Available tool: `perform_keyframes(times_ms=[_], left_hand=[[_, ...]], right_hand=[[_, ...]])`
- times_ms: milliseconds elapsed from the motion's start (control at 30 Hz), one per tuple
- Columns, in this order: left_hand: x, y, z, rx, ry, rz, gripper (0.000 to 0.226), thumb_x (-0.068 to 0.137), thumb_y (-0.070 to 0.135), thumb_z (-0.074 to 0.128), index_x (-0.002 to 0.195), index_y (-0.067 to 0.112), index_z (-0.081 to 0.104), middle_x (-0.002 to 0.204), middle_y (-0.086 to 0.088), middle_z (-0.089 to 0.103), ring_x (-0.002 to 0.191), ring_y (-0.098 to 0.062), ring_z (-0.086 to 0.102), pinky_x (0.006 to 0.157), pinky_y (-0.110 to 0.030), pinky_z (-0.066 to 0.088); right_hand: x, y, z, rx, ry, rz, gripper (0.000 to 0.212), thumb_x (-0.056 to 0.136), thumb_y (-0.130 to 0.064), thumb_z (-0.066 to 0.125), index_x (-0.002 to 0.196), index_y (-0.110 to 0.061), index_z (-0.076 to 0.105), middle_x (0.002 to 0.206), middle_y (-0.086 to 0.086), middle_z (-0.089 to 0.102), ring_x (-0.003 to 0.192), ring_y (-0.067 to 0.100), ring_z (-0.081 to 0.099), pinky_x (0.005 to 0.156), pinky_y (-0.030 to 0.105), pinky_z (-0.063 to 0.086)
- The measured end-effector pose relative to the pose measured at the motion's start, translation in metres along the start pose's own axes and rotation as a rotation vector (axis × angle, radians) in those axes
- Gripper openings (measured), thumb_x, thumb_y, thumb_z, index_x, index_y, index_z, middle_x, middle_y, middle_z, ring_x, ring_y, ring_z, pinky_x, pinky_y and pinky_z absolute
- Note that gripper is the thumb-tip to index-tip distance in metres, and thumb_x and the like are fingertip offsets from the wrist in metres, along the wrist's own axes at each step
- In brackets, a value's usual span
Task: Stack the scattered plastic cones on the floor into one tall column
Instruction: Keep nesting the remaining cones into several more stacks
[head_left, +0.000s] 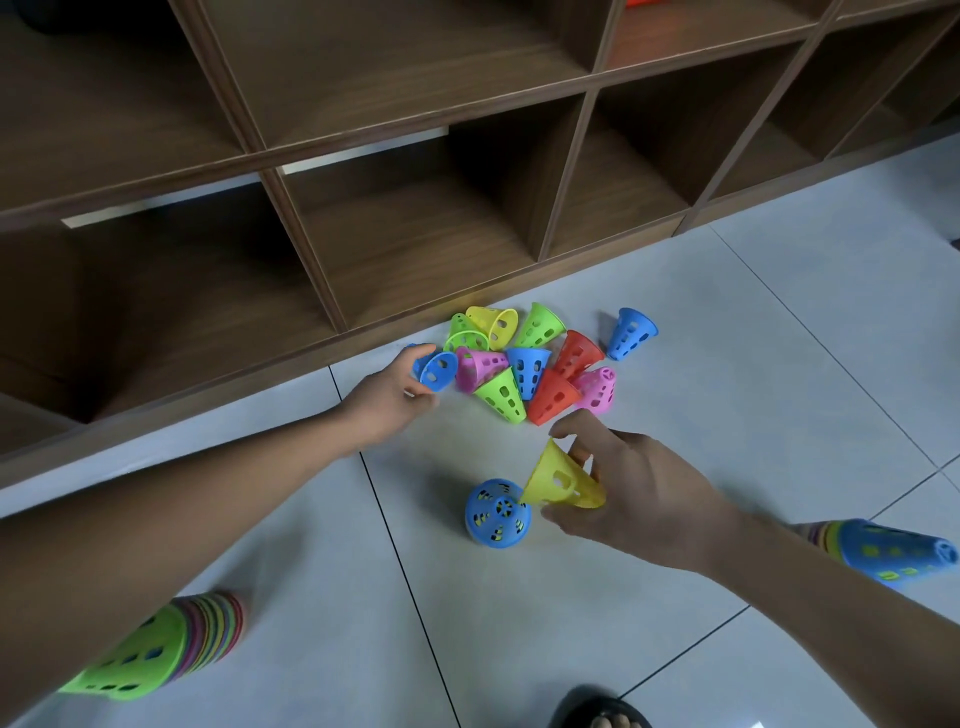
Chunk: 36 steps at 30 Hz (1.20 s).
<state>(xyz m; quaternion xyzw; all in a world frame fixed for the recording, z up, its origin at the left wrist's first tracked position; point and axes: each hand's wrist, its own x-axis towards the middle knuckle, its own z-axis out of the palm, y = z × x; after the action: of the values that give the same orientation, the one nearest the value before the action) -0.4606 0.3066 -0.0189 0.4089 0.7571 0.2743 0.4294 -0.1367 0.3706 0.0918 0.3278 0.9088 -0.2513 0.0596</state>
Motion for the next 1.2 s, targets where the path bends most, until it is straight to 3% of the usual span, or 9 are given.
perform_keyframes(times_ms=[167,367,500,633,733,833,933,1033,1200], left_hand=[[0.008,0.003,-0.003,-0.348,-0.07,-0.135,0.061,0.101,0.024,0.071,0.15,0.049,0.044,0.129,-0.005,0.071,0.111,-0.02,0.076,0.101,-0.039,0.058],[0.006,-0.001,-0.005,-0.407,-0.039,-0.196,0.048,0.105,0.02,0.063,0.149,0.037,0.055,0.139,0.005,0.065,0.124,-0.017,0.067,0.098,-0.035,0.055],[0.003,-0.009,-0.01,-0.423,0.042,-0.195,0.033,0.103,0.023,0.066,0.136,0.03,0.067,0.132,0.005,0.073,0.117,-0.016,0.073,0.09,-0.033,0.054],[-0.005,-0.014,-0.014,-0.401,0.133,-0.189,0.019,0.099,0.021,0.072,0.117,0.024,0.076,0.116,-0.002,0.079,0.108,-0.02,0.077,0.082,-0.032,0.051],[-0.015,-0.013,-0.016,-0.386,0.21,-0.174,0.011,0.095,0.014,0.077,0.105,0.019,0.078,0.109,-0.005,0.081,0.091,-0.02,0.075,0.073,-0.029,0.048],[-0.029,-0.01,-0.016,-0.366,0.239,-0.15,0.008,0.094,0.011,0.079,0.101,0.016,0.078,0.104,-0.002,0.081,0.083,-0.012,0.069,0.067,-0.022,0.048],[-0.045,-0.001,-0.013,-0.419,0.209,-0.102,0.007,0.096,0.009,0.077,0.101,0.013,0.077,0.098,0.001,0.081,0.077,-0.007,0.069,0.062,-0.012,0.049],[-0.06,0.007,-0.004,-0.464,0.153,-0.07,0.014,0.098,0.011,0.075,0.108,0.02,0.078,0.098,0.002,0.081,0.079,-0.008,0.069,0.072,-0.02,0.05],[-0.076,0.025,0.007,-0.525,0.067,-0.013,0.019,0.101,0.016,0.072,0.112,0.027,0.082,0.102,0.002,0.08,0.092,-0.011,0.065,0.082,-0.031,0.051]], right_hand=[[-0.003,-0.014,-0.01,-0.058,0.071,-0.108,0.064,0.079,-0.063,0.071,0.132,-0.042,0.042,0.093,-0.018,0.058,0.073,0.017,0.056,0.064,0.027,0.044],[0.002,-0.019,0.001,-0.076,-0.012,-0.151,0.059,0.081,-0.071,0.06,0.134,-0.046,0.048,0.11,-0.017,0.063,0.089,0.015,0.064,0.076,0.035,0.058],[0.009,-0.018,0.01,-0.065,-0.051,-0.163,0.058,0.083,-0.074,0.062,0.132,-0.043,0.054,0.109,-0.016,0.062,0.088,0.013,0.063,0.076,0.035,0.058],[0.016,-0.011,0.008,0.021,-0.103,-0.144,0.058,0.082,-0.08,0.063,0.128,-0.044,0.057,0.097,-0.018,0.058,0.077,-0.002,0.057,0.069,0.022,0.049],[0.031,0.008,0.012,0.054,-0.01,-0.114,0.047,0.09,-0.075,0.058,0.121,-0.04,0.063,0.096,-0.018,0.06,0.071,-0.002,0.057,0.07,0.024,0.051],[0.054,0.043,0.017,-0.012,0.111,-0.07,0.033,0.095,-0.047,0.066,0.125,-0.033,0.066,0.109,-0.012,0.063,0.078,0.01,0.064,0.075,0.035,0.058],[0.077,0.08,0.019,-0.165,0.182,0.072,0.043,0.094,-0.024,0.07,0.137,-0.026,0.061,0.13,-0.001,0.058,0.092,0.03,0.071,0.071,0.039,0.057],[0.091,0.109,0.023,-0.34,0.173,0.184,0.06,0.095,-0.022,0.069,0.151,-0.027,0.048,0.149,0.002,0.045,0.105,0.035,0.067,0.068,0.038,0.054],[0.097,0.132,0.028,-0.375,0.068,0.188,0.066,0.1,-0.022,0.063,0.159,-0.033,0.037,0.162,-0.007,0.035,0.116,0.029,0.065,0.081,0.041,0.061]])
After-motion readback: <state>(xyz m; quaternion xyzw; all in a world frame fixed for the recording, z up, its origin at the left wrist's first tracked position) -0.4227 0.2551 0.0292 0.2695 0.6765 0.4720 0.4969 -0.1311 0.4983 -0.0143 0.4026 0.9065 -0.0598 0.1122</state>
